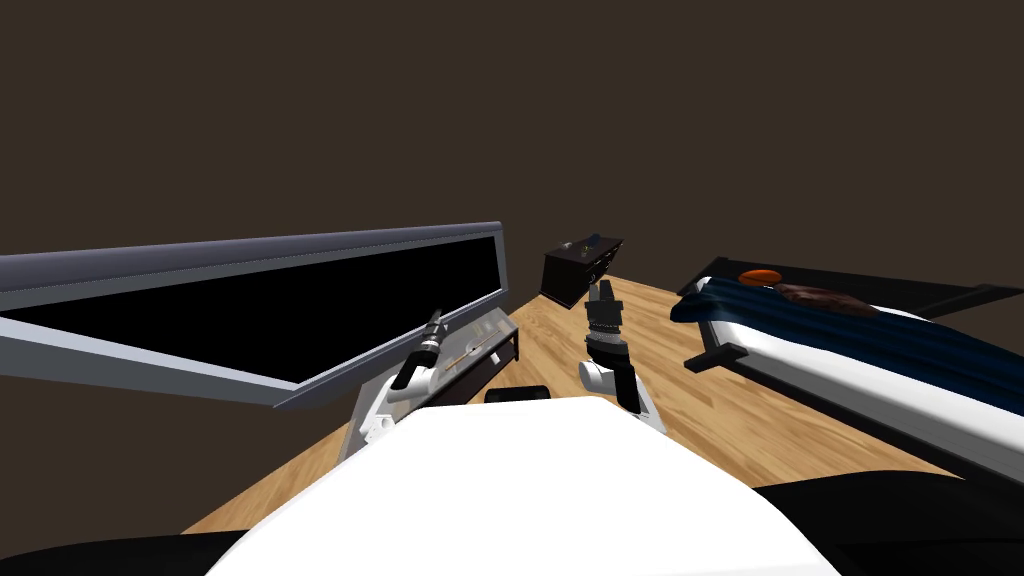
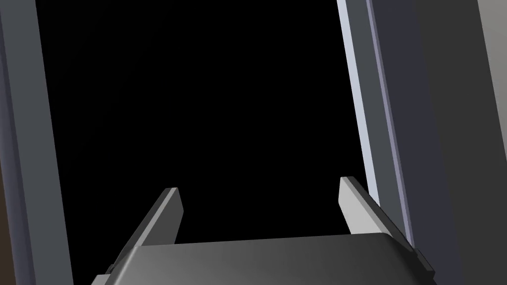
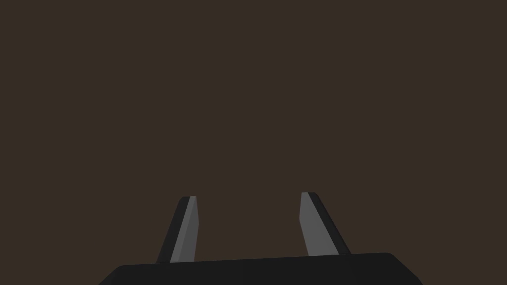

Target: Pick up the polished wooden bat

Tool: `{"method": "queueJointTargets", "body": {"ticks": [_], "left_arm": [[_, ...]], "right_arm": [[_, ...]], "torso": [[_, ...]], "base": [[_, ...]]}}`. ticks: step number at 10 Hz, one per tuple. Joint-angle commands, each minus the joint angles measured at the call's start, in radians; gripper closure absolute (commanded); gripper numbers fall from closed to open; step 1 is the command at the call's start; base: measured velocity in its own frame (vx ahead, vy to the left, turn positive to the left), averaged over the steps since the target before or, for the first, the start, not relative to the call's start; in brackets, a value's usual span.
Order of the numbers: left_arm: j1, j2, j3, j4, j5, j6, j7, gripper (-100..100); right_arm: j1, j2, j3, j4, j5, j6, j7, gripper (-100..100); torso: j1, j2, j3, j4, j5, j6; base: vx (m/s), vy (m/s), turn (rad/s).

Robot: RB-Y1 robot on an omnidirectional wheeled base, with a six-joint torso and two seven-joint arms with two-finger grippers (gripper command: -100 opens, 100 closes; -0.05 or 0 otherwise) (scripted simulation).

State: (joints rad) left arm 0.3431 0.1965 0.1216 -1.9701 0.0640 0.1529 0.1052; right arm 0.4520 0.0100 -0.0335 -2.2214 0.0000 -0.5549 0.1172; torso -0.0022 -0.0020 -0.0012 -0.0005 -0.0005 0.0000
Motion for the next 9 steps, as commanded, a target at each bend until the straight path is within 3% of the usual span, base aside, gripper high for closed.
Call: {"method": "queueJointTargets", "body": {"ticks": [1, 4, 9], "left_arm": [[-0.01, 0.008, 0.009, 0.006, 0.01, 0.05, 0.007, -100], [-0.029, 0.016, 0.022, 0.041, 0.026, 0.12, 0.016, -100], [-0.089, 0.043, 0.056, 0.154, 0.072, 0.27, 0.043, -100]], "right_arm": [[0.0, 0.0, 0.0, 0.0, 0.0, 0.0, 0.0, 0], [0.0, 0.0, 0.0, 0.0, 0.0, 0.0, 0.0, 0], [0.0, 0.0, 0.0, 0.0, 0.0, 0.0, 0.0, 0]], "torso": [[0.0, 0.0, 0.0, 0.0, 0.0, 0.0], [0.001, 0.0, 0.0, 0.0, 0.0, 0.0], [0.0, 0.0, 0.0, 0.0, 0.0, 0.0]], "base": [[0.025, -0.045, 0.002], [0.02, -0.03, 0.0], [0.036, -0.044, -0.005]]}}
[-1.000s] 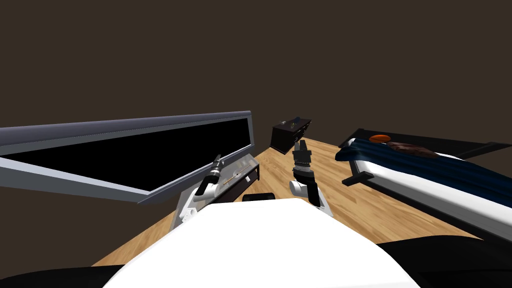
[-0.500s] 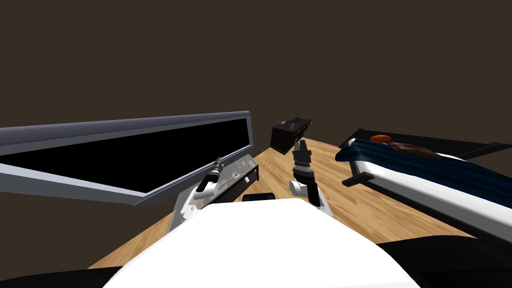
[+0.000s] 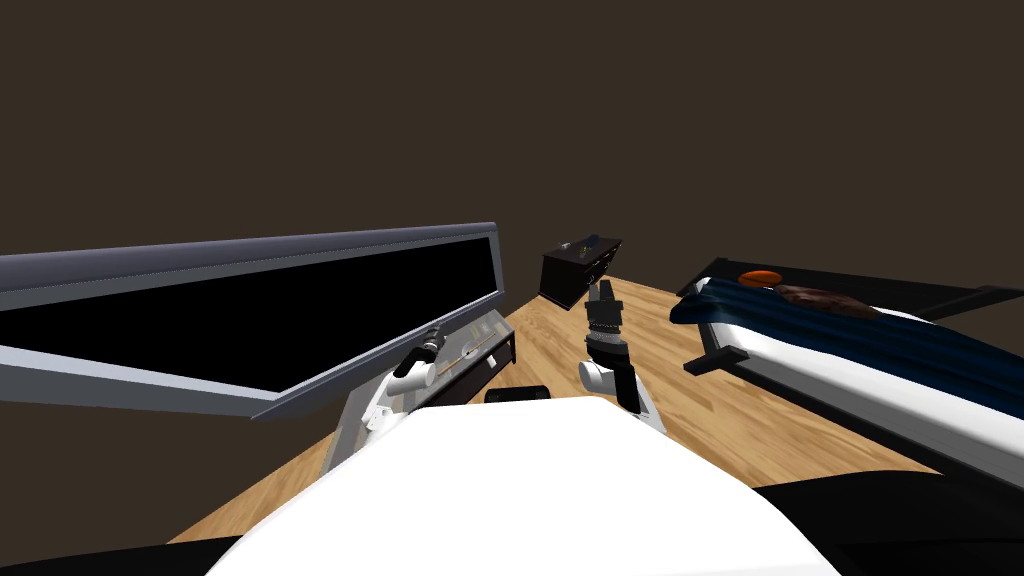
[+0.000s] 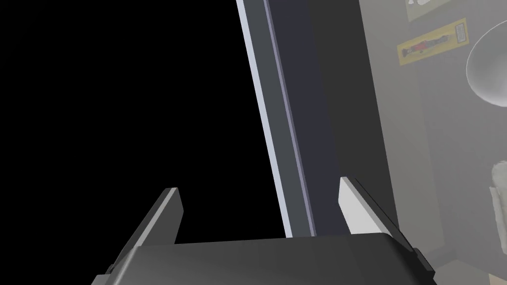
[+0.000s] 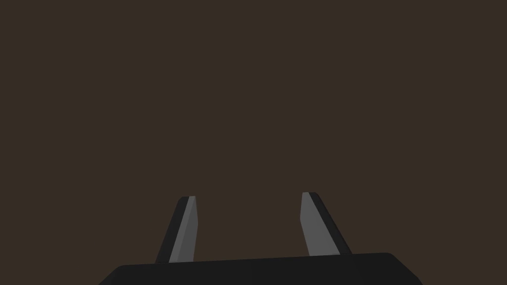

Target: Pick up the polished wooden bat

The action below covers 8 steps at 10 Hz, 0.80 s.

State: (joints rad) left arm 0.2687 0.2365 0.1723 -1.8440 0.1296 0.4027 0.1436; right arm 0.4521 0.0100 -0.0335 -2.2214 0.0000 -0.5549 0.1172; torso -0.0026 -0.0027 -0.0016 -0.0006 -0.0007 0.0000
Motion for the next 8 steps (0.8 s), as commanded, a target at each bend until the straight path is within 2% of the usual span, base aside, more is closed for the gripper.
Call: {"method": "queueJointTargets", "body": {"ticks": [1, 2, 3, 4, 5, 6, 7, 8], "left_arm": [[-0.015, 0.003, 0.005, 0.034, 0.006, 0.035, 0.005, -100], [-0.037, 0.013, 0.015, 0.074, 0.021, 0.069, 0.014, -100], [-0.037, 0.013, 0.015, 0.079, 0.021, 0.086, 0.014, -100], [-0.059, 0.023, 0.023, 0.126, 0.036, 0.118, 0.024, -100], [-0.059, 0.023, 0.023, 0.126, 0.036, 0.135, 0.024, -100], [-0.081, 0.033, 0.031, 0.176, 0.051, 0.163, 0.034, -100], [-0.081, 0.033, 0.031, 0.176, 0.051, 0.182, 0.034, -100], [-0.103, 0.041, 0.038, 0.211, 0.066, 0.218, 0.044, -100]], "right_arm": [[0.0, 0.0, 0.0, 0.0, 0.0, 0.0, 0.0, 0], [0.0, 0.0, 0.0, 0.0, 0.0, 0.0, 0.0, 0], [0.0, 0.0, 0.0, 0.0, 0.0, 0.0, 0.0, 0], [0.0, 0.0, 0.0, 0.0, 0.0, 0.0, 0.0, 0], [0.0, 0.0, 0.0, 0.0, 0.0, 0.0, 0.0, 0], [0.0, 0.0, 0.0, 0.0, 0.0, 0.0, 0.0, 0], [0.0, 0.0, 0.0, 0.0, 0.0, 0.0, 0.0, 0], [0.0, 0.0, 0.0, 0.0, 0.0, 0.0, 0.0, 0]], "torso": [[0.0, 0.0, 0.0, 0.0, 0.0, 0.0], [0.0, 0.0, 0.0, 0.0, 0.0, 0.0], [0.0, 0.0, 0.0, 0.0, 0.0, 0.0], [0.0, 0.001, 0.0, 0.0, 0.0, 0.0], [0.0, 0.0, 0.0, 0.0, 0.0, 0.0], [0.001, 0.0, 0.0, 0.0, 0.0, 0.0], [0.0, 0.0, 0.0, 0.0, 0.0, 0.0], [0.001, 0.001, 0.0, 0.0, 0.0, 0.0]], "base": [[0.031, -0.04, -0.003], [0.033, -0.047, -0.013], [0.027, -0.039, -0.005], [0.045, -0.038, -0.021], [0.04, -0.034, -0.011], [0.036, -0.041, -0.02], [0.03, -0.035, -0.011], [0.048, -0.042, -0.026]]}}
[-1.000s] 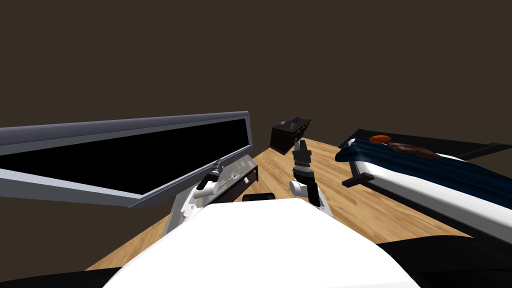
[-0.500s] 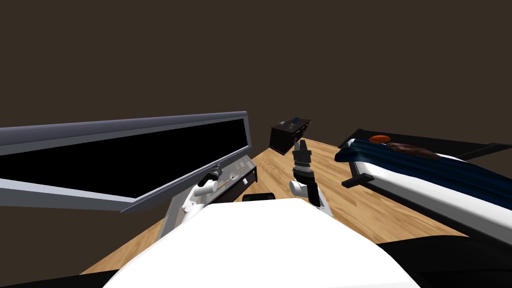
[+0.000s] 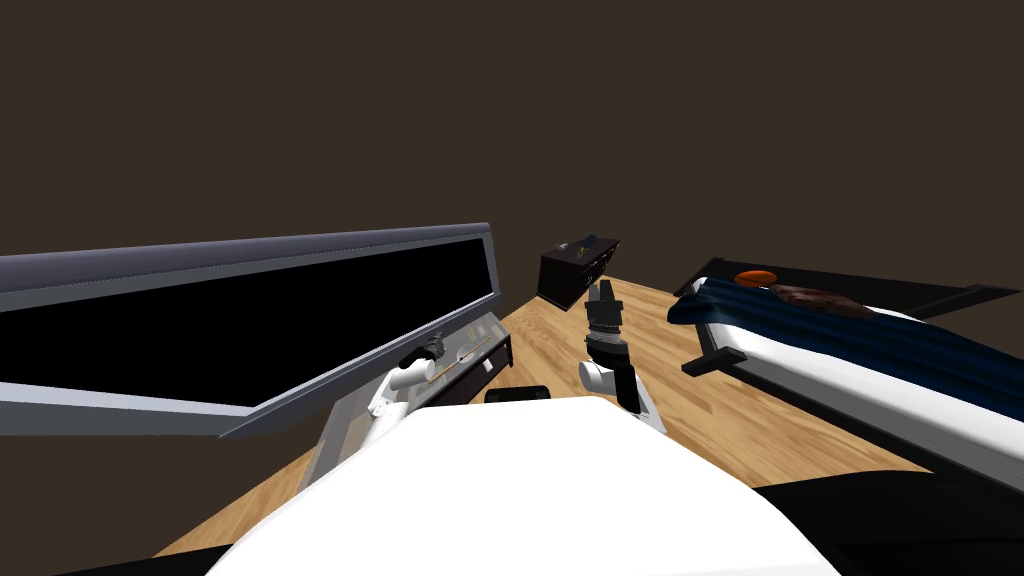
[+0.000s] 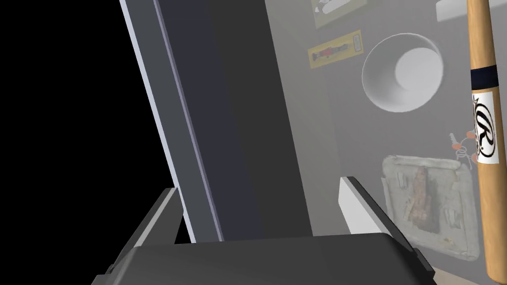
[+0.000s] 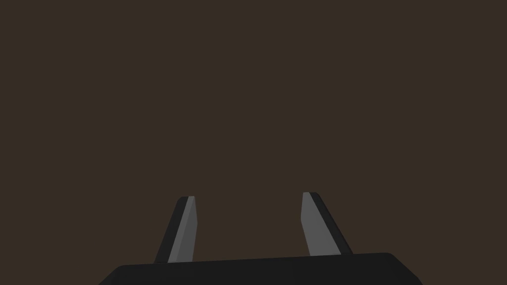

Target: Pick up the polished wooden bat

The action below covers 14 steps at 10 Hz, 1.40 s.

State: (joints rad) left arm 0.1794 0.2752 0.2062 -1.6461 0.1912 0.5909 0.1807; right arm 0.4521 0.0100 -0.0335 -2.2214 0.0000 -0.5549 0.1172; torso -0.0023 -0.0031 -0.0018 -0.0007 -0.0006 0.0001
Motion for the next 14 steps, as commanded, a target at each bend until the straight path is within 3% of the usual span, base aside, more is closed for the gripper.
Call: {"method": "queueJointTargets", "body": {"ticks": [1, 6, 14], "left_arm": [[-0.014, 0.003, 0.004, 0.031, 0.004, 0.039, 0.007, -100], [-0.08, 0.027, 0.02, 0.178, 0.047, 0.158, 0.037, -100], [-0.165, 0.062, 0.033, 0.394, 0.097, 0.289, 0.073, -100]], "right_arm": [[0.0, 0.0, 0.0, 0.0, 0.0, 0.0, 0.0, 0], [0.0, 0.0, 0.0, 0.0, 0.0, 0.0, 0.0, 0], [0.0, 0.0, 0.0, 0.0, 0.0, 0.0, 0.0, 0]], "torso": [[0.0, 0.0, 0.0, 0.0, 0.0, 0.0], [0.001, 0.001, 0.0, 0.0, 0.0, 0.0], [0.001, 0.001, 0.0, 0.0, 0.0, 0.0]], "base": [[0.041, -0.04, -0.013], [0.039, -0.035, -0.023], [0.043, -0.029, -0.026]]}}
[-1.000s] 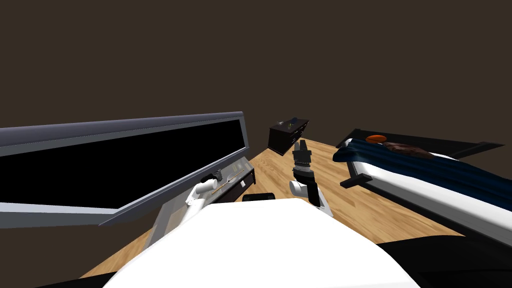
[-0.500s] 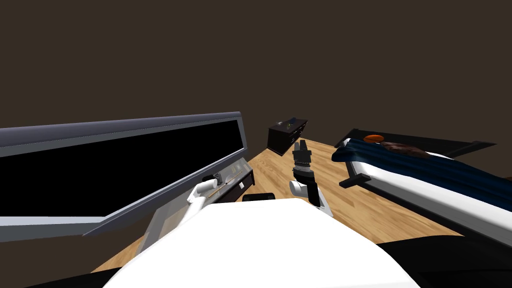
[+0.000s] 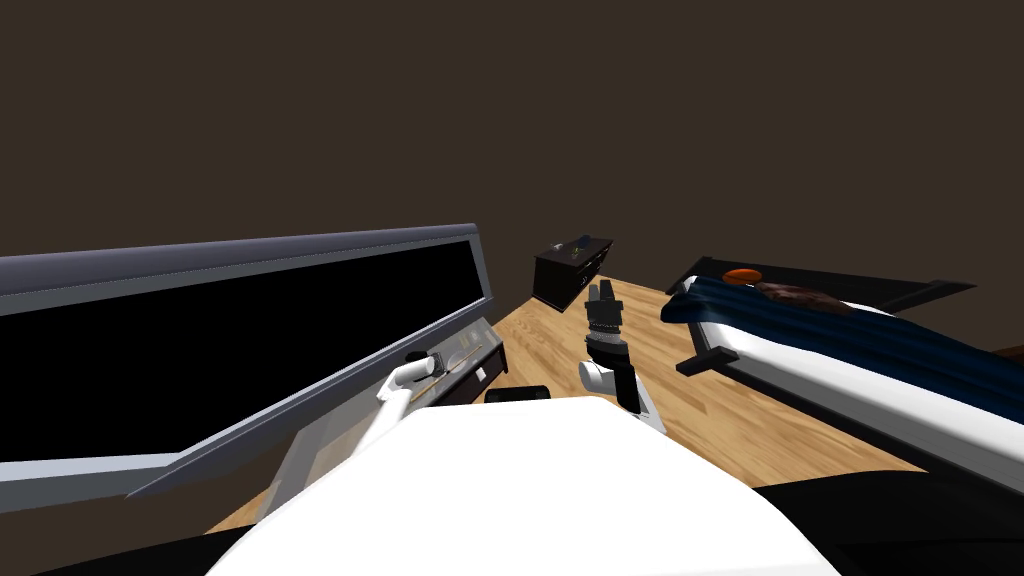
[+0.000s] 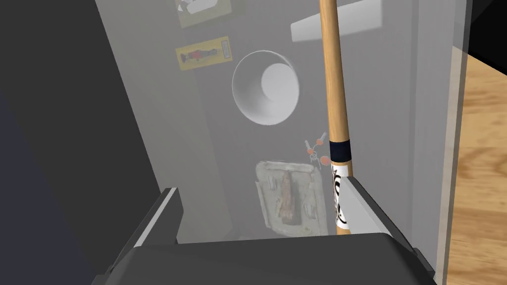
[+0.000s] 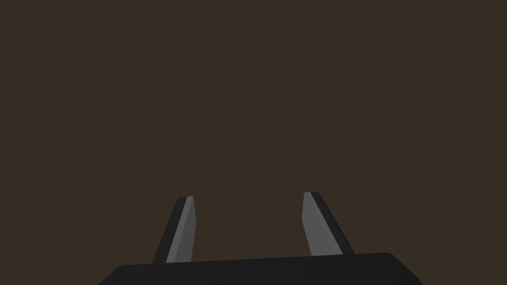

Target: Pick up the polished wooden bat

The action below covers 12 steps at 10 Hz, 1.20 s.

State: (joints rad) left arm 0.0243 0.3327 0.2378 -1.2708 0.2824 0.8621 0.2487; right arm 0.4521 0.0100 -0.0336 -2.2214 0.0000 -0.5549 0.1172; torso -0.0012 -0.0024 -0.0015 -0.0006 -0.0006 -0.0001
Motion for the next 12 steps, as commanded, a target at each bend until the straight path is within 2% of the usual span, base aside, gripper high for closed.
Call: {"method": "queueJointTargets", "body": {"ticks": [1, 2, 3, 4, 5, 7, 10, 12], "left_arm": [[-0.01, 0.004, 0.001, 0.038, 0.005, 0.018, 0.005, -100], [-0.029, 0.014, 0.003, 0.073, 0.017, 0.045, 0.013, -100], [-0.029, 0.014, 0.003, 0.088, 0.017, 0.045, 0.013, -100], [-0.047, 0.024, 0.005, 0.13, 0.027, 0.07, 0.021, -100], [-0.047, 0.024, 0.005, 0.136, 0.027, 0.07, 0.021, -100], [-0.079, 0.043, 0.009, 0.204, 0.046, 0.114, 0.034, -100], [-0.092, 0.051, 0.01, 0.259, 0.054, 0.133, 0.04, -100], [-0.113, 0.067, 0.012, 0.321, 0.068, 0.164, 0.049, -100]], "right_arm": [[0.0, 0.0, 0.0, 0.0, 0.0, 0.0, 0.0, 0], [0.0, 0.0, 0.0, 0.0, 0.0, 0.0, 0.0, 0], [0.0, 0.0, 0.0, 0.0, 0.0, 0.0, 0.0, 0], [0.0, 0.0, 0.0, 0.0, 0.0, 0.0, 0.0, 0], [0.0, 0.0, 0.0, 0.0, 0.0, 0.0, 0.0, 0], [0.0, 0.0, 0.0, 0.0, 0.0, 0.0, 0.0, 0], [0.0, 0.0, 0.0, 0.0, 0.0, 0.0, 0.0, 0], [0.0, 0.0, 0.0, 0.0, 0.0, 0.0, 0.0, 0]], "torso": [[0.0, 0.0, 0.0, 0.0, 0.0, 0.0], [0.0, 0.0, 0.0, 0.0, 0.0, 0.0], [0.0, 0.0, 0.0, 0.0, 0.0, 0.0], [0.0, 0.0, 0.0, 0.0, 0.0, 0.0], [0.0, 0.0, 0.0, 0.0, 0.0, 0.0], [0.0, 0.001, 0.0, 0.0, 0.0, 0.0], [0.0, 0.0, 0.0, 0.0, 0.0, 0.0], [0.001, 0.002, 0.001, 0.0, 0.0, 0.0]], "base": [[0.034, -0.024, -0.017], [0.042, -0.024, -0.032], [0.038, -0.018, -0.019], [0.037, -0.03, -0.036], [0.034, -0.024, -0.015], [0.043, -0.022, -0.038], [0.034, -0.019, -0.011], [0.006, -0.007, 0.01]]}}
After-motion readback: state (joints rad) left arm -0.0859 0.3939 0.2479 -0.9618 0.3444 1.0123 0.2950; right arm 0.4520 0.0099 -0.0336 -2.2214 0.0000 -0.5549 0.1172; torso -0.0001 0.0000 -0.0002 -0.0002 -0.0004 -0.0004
